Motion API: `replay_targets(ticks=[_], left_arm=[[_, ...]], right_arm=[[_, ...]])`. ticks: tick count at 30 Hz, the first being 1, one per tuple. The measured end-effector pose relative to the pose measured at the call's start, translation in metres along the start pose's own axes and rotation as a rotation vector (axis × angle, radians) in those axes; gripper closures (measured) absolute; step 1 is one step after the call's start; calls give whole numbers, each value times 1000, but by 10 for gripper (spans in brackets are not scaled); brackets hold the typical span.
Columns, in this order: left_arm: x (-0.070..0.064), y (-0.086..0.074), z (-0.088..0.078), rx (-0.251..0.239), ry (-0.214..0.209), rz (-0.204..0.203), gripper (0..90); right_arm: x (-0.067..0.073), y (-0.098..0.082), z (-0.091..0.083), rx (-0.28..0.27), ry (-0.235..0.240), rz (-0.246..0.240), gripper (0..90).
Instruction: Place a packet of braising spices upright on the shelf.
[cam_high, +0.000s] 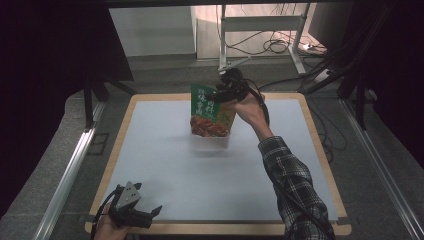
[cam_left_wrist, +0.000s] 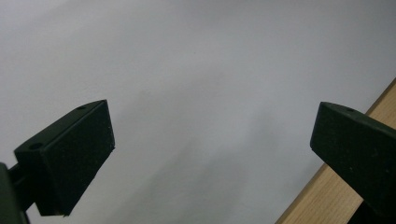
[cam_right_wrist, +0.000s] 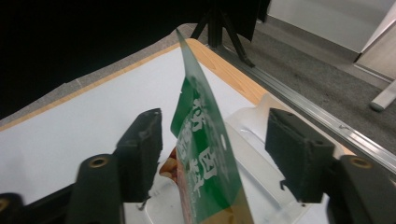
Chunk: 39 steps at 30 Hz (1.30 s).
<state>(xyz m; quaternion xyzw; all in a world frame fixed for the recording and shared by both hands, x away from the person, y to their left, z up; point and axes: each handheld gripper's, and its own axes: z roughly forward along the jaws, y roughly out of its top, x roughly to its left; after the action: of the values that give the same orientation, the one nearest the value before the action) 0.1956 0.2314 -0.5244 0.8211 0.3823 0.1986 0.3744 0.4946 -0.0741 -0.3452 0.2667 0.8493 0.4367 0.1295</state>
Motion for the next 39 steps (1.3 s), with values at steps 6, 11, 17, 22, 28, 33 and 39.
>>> replay_targets(ticks=[6,11,17,22,28,33,39], left_arm=[[0,0,0,-1,0,-2,0],[0,0,0,0,-5,2,0],[0,0,0,2,-7,4,0],[0,0,0,2,-7,5,0],[0,0,0,3,-6,7,0],[0,0,0,4,-5,7,0],[-1,0,1,5,-4,8,0]], right_arm=[[5,0,-2,4,11,-10,256],[7,-4,-2,17,27,-13,197],[7,-8,-6,10,28,-17,130],[6,-10,-11,13,29,-18,99],[6,-15,-18,12,20,-22,84],[5,-20,-25,5,19,-22,67],[6,-25,-33,-2,37,-12,29]])
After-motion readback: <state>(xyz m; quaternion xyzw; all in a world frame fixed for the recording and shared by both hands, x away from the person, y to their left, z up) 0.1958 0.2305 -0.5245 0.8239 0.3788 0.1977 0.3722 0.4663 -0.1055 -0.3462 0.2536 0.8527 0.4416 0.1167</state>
